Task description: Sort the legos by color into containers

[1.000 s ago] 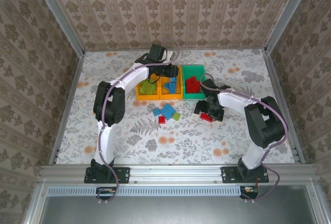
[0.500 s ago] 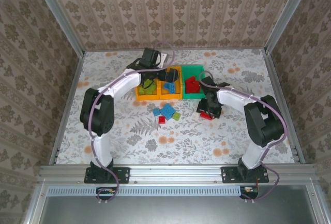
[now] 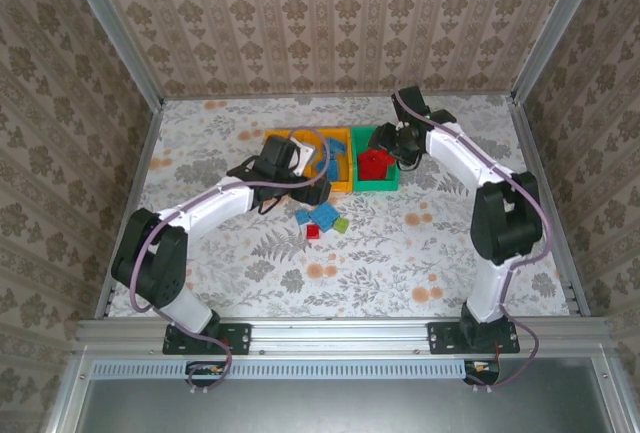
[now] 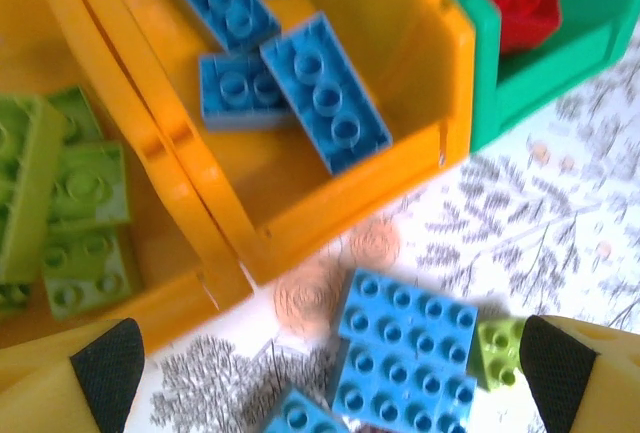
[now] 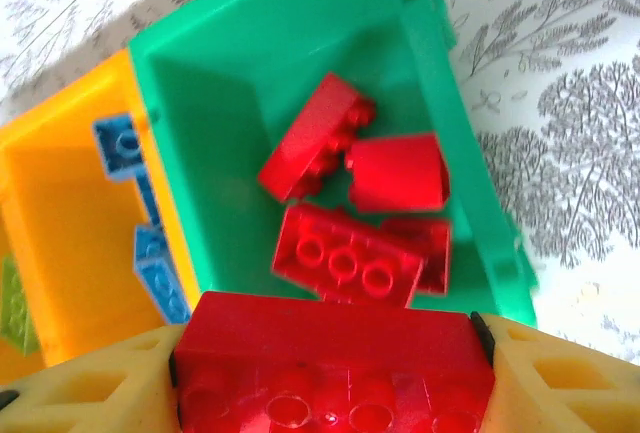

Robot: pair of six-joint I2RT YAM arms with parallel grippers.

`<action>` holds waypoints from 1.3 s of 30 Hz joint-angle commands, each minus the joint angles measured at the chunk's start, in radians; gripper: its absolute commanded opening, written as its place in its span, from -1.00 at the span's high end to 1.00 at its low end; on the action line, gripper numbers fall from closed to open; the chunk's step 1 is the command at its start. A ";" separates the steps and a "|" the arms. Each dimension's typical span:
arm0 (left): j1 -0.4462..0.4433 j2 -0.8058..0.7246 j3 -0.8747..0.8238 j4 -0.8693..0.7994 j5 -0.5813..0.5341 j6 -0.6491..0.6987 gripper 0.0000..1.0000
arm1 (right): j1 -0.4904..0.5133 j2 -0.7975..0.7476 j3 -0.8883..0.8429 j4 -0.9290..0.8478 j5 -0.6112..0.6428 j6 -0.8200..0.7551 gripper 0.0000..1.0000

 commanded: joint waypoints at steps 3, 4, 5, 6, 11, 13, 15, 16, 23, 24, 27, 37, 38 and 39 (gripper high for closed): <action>-0.045 -0.043 -0.069 0.012 -0.058 0.005 -1.00 | -0.019 0.131 0.133 -0.019 -0.013 0.060 -0.25; -0.055 -0.042 -0.076 0.007 -0.062 0.005 -1.00 | -0.022 0.150 0.155 -0.021 -0.015 0.068 -0.25; -0.063 -0.042 -0.079 0.005 -0.063 0.006 -1.00 | -0.024 0.164 0.171 -0.023 -0.017 0.073 -0.26; -0.075 -0.045 -0.084 0.002 -0.064 0.008 -1.00 | -0.025 0.179 0.186 -0.022 -0.018 0.080 -0.27; -0.145 -0.038 -0.086 -0.010 -0.096 0.032 -1.00 | -0.033 0.211 0.211 -0.018 -0.029 0.101 -0.46; -0.163 -0.027 -0.082 -0.022 -0.114 0.045 -1.00 | -0.033 0.211 0.209 -0.013 -0.042 0.101 -0.55; -0.173 -0.012 -0.079 -0.030 -0.132 0.064 -1.00 | -0.031 0.205 0.204 -0.012 -0.046 0.096 -0.66; -0.175 -0.003 -0.079 -0.032 -0.139 0.075 -1.00 | -0.031 0.199 0.200 -0.011 -0.047 0.092 -0.69; -0.175 0.061 -0.021 -0.090 -0.176 0.129 -1.00 | -0.029 0.137 0.137 0.010 -0.058 0.066 -0.78; -0.174 0.066 -0.014 -0.090 -0.166 0.128 -1.00 | -0.026 0.123 0.121 0.015 -0.059 0.058 -0.78; -0.172 0.065 -0.015 -0.076 -0.170 0.100 -1.00 | -0.010 0.071 0.063 0.028 -0.051 0.006 -0.78; -0.043 -0.069 -0.149 0.043 -0.101 -0.059 -1.00 | 0.123 -0.182 -0.297 0.202 -0.013 -0.411 -0.81; -0.023 -0.081 -0.159 0.047 -0.093 -0.077 -1.00 | 0.138 -0.194 -0.327 0.210 -0.005 -0.443 -0.81; -0.004 -0.092 -0.170 0.052 -0.088 -0.094 -1.00 | 0.157 -0.206 -0.357 0.214 0.003 -0.487 -0.81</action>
